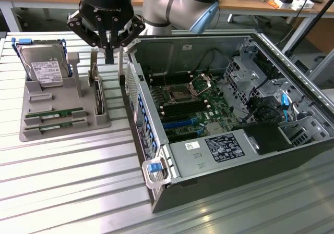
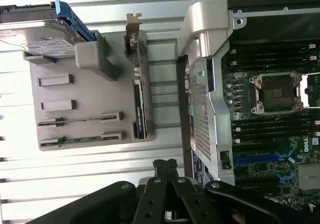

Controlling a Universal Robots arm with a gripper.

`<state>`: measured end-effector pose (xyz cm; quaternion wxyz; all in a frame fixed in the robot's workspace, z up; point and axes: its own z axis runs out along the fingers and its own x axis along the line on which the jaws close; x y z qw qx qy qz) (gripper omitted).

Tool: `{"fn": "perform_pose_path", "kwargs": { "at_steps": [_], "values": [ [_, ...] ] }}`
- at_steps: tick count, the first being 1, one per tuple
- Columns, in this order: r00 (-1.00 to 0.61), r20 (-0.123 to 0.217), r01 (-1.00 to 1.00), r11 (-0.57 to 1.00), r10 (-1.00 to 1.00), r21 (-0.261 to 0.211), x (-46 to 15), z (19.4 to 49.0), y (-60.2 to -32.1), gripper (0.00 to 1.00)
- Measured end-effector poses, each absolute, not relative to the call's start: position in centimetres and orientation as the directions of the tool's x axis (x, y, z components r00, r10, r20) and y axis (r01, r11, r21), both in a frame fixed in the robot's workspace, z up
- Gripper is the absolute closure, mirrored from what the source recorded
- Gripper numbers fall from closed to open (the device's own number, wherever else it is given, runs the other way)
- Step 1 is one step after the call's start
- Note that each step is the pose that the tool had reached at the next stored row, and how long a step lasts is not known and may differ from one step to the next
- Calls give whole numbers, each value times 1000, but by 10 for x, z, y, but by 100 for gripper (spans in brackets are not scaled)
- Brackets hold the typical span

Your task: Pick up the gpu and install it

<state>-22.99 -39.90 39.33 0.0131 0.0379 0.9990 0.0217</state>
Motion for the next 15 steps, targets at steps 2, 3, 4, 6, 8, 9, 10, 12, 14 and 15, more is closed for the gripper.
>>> {"fn": "perform_pose_path", "kwargs": {
  "at_steps": [2,3,4,6,8,9,10,12,14,15],
  "values": [
    [-997,-24,75,996,76,44,-232,393,-399,89],
    [-997,-24,75,996,76,44,-233,393,-399,89],
    [-997,-24,75,996,76,44,-234,393,-399,89],
    [-997,-24,75,996,76,44,-236,393,-399,89],
    [-997,-24,75,996,76,44,-238,393,-399,89],
    [-997,-24,75,996,76,44,-239,393,-399,89],
    [-997,-24,75,996,76,44,-240,393,-399,89],
    [-997,-24,75,996,76,44,-241,393,-399,89],
    [-997,-24,75,996,76,44,-242,393,-399,89],
    [-997,-24,75,996,76,44,-243,393,-399,89]
  ]
}}
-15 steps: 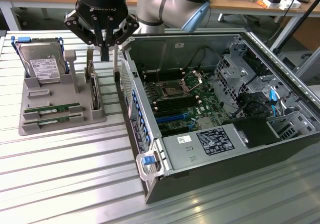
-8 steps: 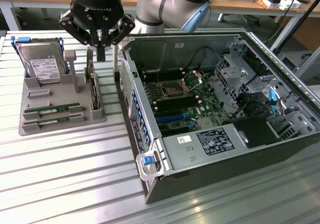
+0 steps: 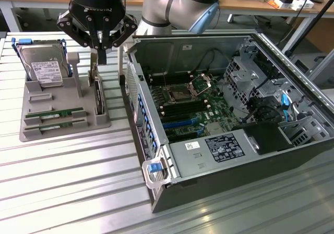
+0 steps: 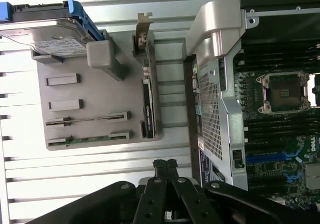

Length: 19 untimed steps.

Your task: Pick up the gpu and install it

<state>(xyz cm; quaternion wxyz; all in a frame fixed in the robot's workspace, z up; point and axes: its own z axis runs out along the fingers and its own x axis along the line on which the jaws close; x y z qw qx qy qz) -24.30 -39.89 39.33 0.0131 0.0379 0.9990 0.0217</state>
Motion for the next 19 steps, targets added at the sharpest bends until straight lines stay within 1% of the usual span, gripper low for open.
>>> {"fn": "perform_pose_path", "kwargs": {
  "at_steps": [14,15,19],
  "values": [
    [-997,-24,75,996,76,44,-256,393,-399,89],
    [-997,-24,75,996,76,44,-270,393,-399,89],
    [-997,-24,75,996,76,44,-273,393,-399,89]
  ]
}}
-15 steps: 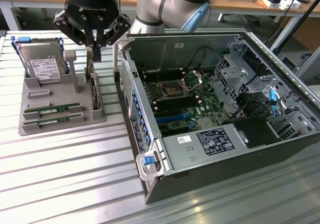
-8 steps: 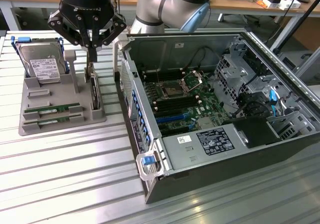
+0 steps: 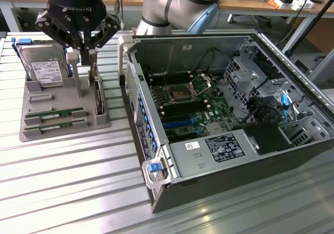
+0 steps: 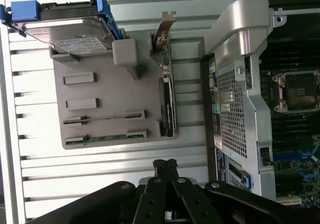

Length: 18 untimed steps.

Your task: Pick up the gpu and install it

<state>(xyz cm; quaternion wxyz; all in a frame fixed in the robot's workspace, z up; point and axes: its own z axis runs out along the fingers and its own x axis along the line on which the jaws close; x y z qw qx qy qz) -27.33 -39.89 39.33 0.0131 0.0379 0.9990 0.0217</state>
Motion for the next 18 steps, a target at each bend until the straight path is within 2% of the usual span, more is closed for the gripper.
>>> {"fn": "perform_pose_path", "kwargs": {
  "at_steps": [18],
  "values": [
    [-997,-24,75,996,76,44,-285,393,-399,89]
  ]
}}
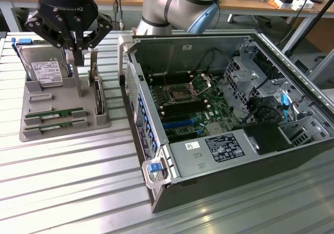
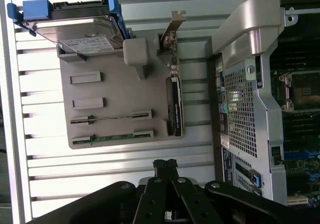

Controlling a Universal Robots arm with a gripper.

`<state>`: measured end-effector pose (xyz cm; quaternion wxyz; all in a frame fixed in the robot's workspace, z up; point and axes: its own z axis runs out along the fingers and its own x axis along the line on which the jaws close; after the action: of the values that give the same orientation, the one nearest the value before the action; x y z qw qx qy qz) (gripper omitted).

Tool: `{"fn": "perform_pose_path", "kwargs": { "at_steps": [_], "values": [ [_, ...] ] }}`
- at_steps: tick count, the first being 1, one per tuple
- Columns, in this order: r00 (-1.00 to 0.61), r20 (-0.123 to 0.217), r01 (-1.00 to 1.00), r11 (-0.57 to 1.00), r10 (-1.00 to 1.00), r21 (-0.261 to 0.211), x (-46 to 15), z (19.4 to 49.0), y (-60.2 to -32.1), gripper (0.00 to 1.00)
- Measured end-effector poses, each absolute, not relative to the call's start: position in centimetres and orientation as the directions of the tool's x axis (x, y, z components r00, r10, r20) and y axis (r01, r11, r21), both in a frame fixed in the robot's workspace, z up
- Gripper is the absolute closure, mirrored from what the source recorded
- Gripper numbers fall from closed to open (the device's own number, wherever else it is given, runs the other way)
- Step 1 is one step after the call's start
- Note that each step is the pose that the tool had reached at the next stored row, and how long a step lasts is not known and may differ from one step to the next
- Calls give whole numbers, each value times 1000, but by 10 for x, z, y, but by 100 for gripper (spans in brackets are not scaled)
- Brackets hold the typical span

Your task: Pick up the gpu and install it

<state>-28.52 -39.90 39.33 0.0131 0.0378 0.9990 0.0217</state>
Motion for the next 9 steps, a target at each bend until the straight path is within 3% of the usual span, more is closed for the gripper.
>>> {"fn": "perform_pose_path", "kwargs": {
  "at_steps": [9],
  "values": [
    [-997,-24,75,996,76,44,-290,393,-399,89]
  ]
}}
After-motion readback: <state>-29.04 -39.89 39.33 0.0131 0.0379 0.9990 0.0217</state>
